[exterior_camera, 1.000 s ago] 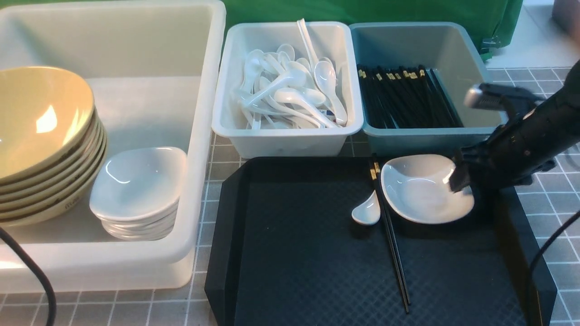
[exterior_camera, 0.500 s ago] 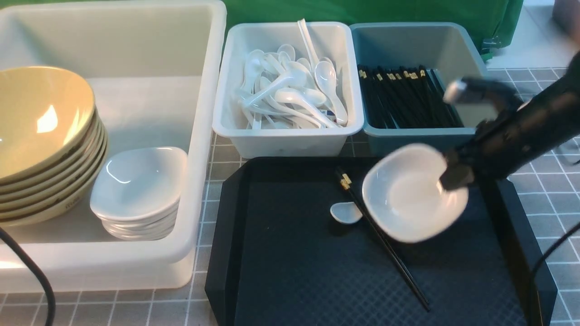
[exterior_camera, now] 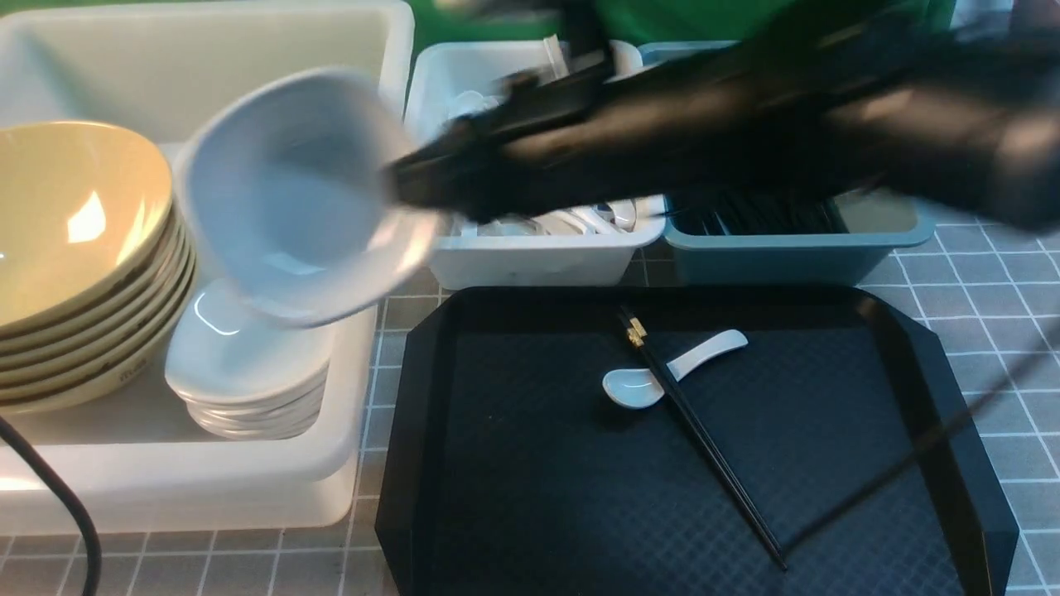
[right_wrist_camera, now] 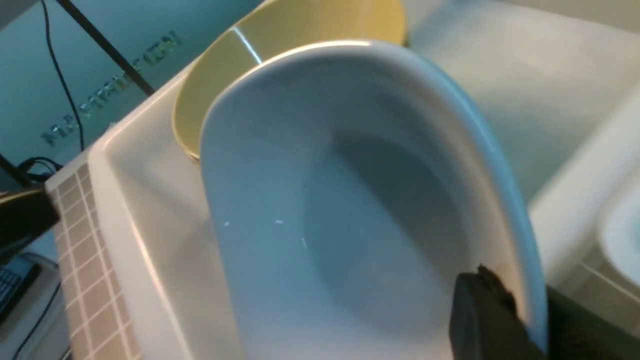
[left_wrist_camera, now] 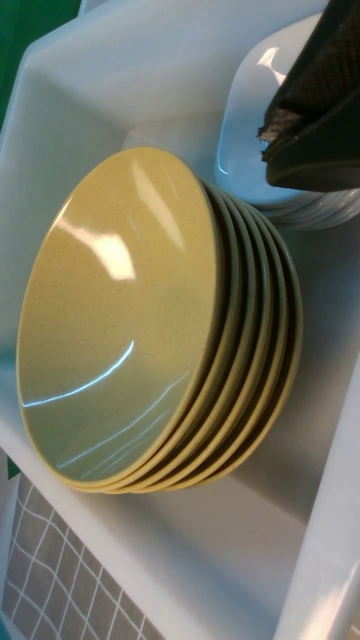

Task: On grey table put chopsticks spoon bowls plates into blue grey white boxes.
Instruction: 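Place the white bowl into the white bin on top of the stacked bowls with the right gripper, then move the grippers toward the tableware on the black tray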

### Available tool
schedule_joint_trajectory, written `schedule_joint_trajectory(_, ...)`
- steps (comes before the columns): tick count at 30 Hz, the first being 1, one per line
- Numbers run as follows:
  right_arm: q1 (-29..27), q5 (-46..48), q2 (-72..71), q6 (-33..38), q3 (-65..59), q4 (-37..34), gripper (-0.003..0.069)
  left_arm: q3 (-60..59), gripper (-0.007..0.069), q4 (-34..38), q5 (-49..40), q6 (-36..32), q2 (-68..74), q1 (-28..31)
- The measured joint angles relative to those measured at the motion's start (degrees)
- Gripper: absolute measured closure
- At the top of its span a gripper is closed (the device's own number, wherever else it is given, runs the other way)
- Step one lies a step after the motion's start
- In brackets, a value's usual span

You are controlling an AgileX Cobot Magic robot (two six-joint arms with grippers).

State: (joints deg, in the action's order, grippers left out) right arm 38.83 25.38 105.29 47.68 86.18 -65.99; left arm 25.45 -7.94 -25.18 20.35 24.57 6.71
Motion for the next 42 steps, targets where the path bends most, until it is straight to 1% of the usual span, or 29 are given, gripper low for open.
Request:
schedule_joint_trajectory(1,2.3,-3.7,4.6,0.0,3.1,-0.6,0.0568,0.0,0.0634,0.0,0.0,0.0,0.0,0.0)
schedule_joint_trajectory(2,2.6,-4.0,5.5,-0.1,3.4,-0.6,0.0561,0.0,0.0634,0.0,0.0,0.0,0.0,0.0)
schedule_joint_trajectory(5,3.4,-3.5,10.9,-1.9,7.3,-0.9,0.0466,0.0,0.0634,0.0,0.0,0.0,0.0,0.0)
schedule_joint_trajectory(6,3.4,-3.1,11.6,-2.3,7.7,-0.5,0.0421,0.0,0.0634,0.0,-0.1,0.0,0.0,0.0)
schedule_joint_trajectory(7,3.4,-2.9,11.8,-2.5,7.7,-0.3,0.0403,0.0,0.0634,0.0,-0.1,0.0,0.0,0.0)
schedule_joint_trajectory(8,2.9,-2.1,11.9,-2.9,7.9,-0.2,0.0346,0.0,0.0634,0.0,-0.1,-0.1,0.0,0.0)
schedule_joint_trajectory(9,1.6,0.7,11.3,-3.5,8.3,0.7,0.0263,0.0,0.0634,0.0,-0.1,-0.1,0.0,0.0)
schedule_joint_trajectory(11,0.0,4.2,10.2,-4.5,8.3,2.5,0.0209,0.0,0.0634,0.0,-0.1,-0.2,0.0,0.0)
schedule_joint_trajectory(12,-1.2,7.2,9.3,-5.4,8.3,4.4,0.0186,0.0,0.0634,0.0,-0.2,-0.2,0.0,0.0)
schedule_joint_trajectory(13,-3.0,10.3,7.6,-8.2,8.3,8.9,0.0165,0.0,0.0634,0.0,-0.2,-0.2,0.0,0.0)
schedule_joint_trajectory(14,-3.0,11.0,7.2,-8.9,8.3,9.8,0.0165,0.0,0.0634,0.0,-0.2,-0.2,0.0,0.0)
schedule_joint_trajectory(15,-5.7,16.9,4.1,-15.5,8.3,20.8,0.0153,0.0,0.0634,0.0,-0.3,-0.2,0.0,0.0)
schedule_joint_trajectory(16,-6.7,19.8,2.0,-19.1,8.3,26.7,0.0151,0.0,0.0634,0.0,-0.4,-0.2,0.0,0.0)
schedule_joint_trajectory(17,-7.1,20.5,1.6,-20.8,8.3,28.2,0.0151,0.0,0.0634,0.0,-0.4,-0.2,0.0,0.0)
schedule_joint_trajectory(18,-8.2,25.6,-1.1,-26.6,7.6,39.2,0.0152,0.0,0.0634,0.0,-0.4,-0.2,0.0,0.0)
schedule_joint_trajectory(20,-9.1,30.9,-4.7,-33.5,3.8,52.8,0.0152,0.0,0.0634,0.0,-0.4,-0.2,0.0,0.0)
schedule_joint_trajectory(21,-9.7,31.9,-6.0,-35.3,0.7,57.0,0.0152,0.0,0.0634,0.0,-0.4,-0.2,0.0,0.0)
schedule_joint_trajectory(22,-10.2,31.8,-6.7,-37.0,-2.2,59.4,0.0152,0.0,0.0634,0.0,-0.4,-0.2,-0.1,0.0)
schedule_joint_trajectory(24,-11.0,30.2,-7.3,-38.4,-6.6,60.6,0.0152,0.0,0.0634,0.0,-0.4,-0.2,-0.1,0.0)
schedule_joint_trajectory(25,-11.5,25.7,-7.1,-39.4,-12.9,61.2,0.0152,0.0,0.0634,0.0,-0.2,-0.2,-0.1,0.0)
schedule_joint_trajectory(28,-11.5,18.6,-5.0,-40.3,-18.7,60.2,0.0152,0.0,0.0634,0.0,0.0,-0.2,-0.1,0.0)
schedule_joint_trajectory(33,-11.5,13.7,1.2,-40.4,-19.1,58.6,0.0152,0.0,0.0634,0.0,0.1,-0.2,-0.1,0.0)
schedule_joint_trajectory(36,-11.5,12.9,3.1,-40.4,-18.2,58.8,0.0161,-0.1,0.0634,0.0,0.1,-0.3,0.0,0.0)
schedule_joint_trajectory(38,-11.5,12.7,4.2,-40.3,-16.9,58.8,0.0211,-0.6,0.0634,0.0,0.4,-0.4,0.0,0.0)
schedule_joint_trajectory(39,-11.5,12.7,4.3,-40.3,-16.7,58.8,0.0224,-0.6,0.0634,0.0,0.5,-0.4,0.0,0.0)
schedule_joint_trajectory(42,-11.4,13.3,4.3,-39.2,-16.4,58.7,0.0384,-1.2,0.0634,0.0,0.6,-0.4,0.0,0.0)
